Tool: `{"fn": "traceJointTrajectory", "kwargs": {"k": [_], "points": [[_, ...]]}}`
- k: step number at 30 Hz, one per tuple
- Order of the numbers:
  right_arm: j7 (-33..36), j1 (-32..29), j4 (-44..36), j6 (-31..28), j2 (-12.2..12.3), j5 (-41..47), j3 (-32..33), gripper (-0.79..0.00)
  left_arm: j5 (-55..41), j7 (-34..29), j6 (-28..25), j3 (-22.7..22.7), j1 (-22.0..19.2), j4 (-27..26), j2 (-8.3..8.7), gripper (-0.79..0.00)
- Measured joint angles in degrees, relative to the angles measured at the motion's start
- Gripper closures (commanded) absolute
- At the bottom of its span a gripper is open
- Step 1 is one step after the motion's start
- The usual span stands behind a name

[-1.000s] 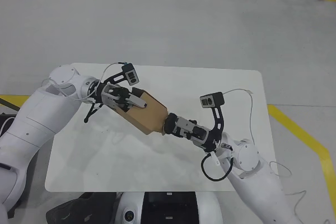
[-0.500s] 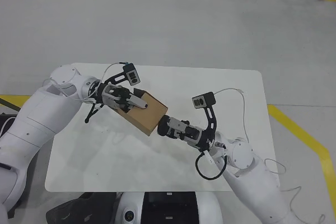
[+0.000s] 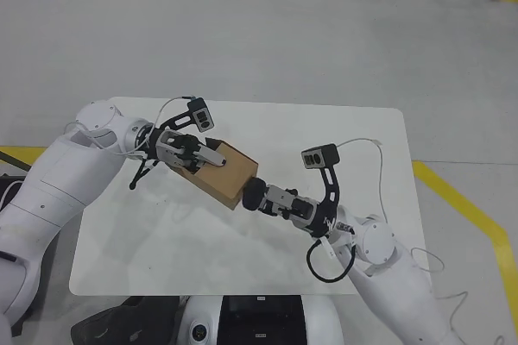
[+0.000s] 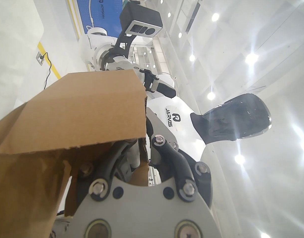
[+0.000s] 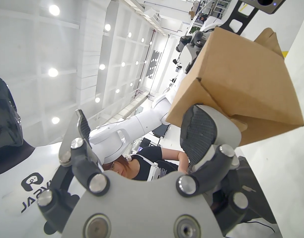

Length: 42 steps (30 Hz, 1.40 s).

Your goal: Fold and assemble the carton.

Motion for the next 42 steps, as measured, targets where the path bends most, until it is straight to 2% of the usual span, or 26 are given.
{"fn": "traceJointTrajectory", "kwargs": {"k": [23, 42], "points": [[-2.2, 0.7, -1.7, 10.3, 0.3, -4.3, 0.1, -0.785, 0.3, 0.0, 0.1, 0.1, -0.1, 0.3, 0.22, 0.000], [-1.3, -2.3, -5.3, 10.1, 1.0, -5.6, 2.2, -0.785, 0.9, 0.0, 0.1, 0.5, -0.4, 1.1, 0.07, 0.000]]}}
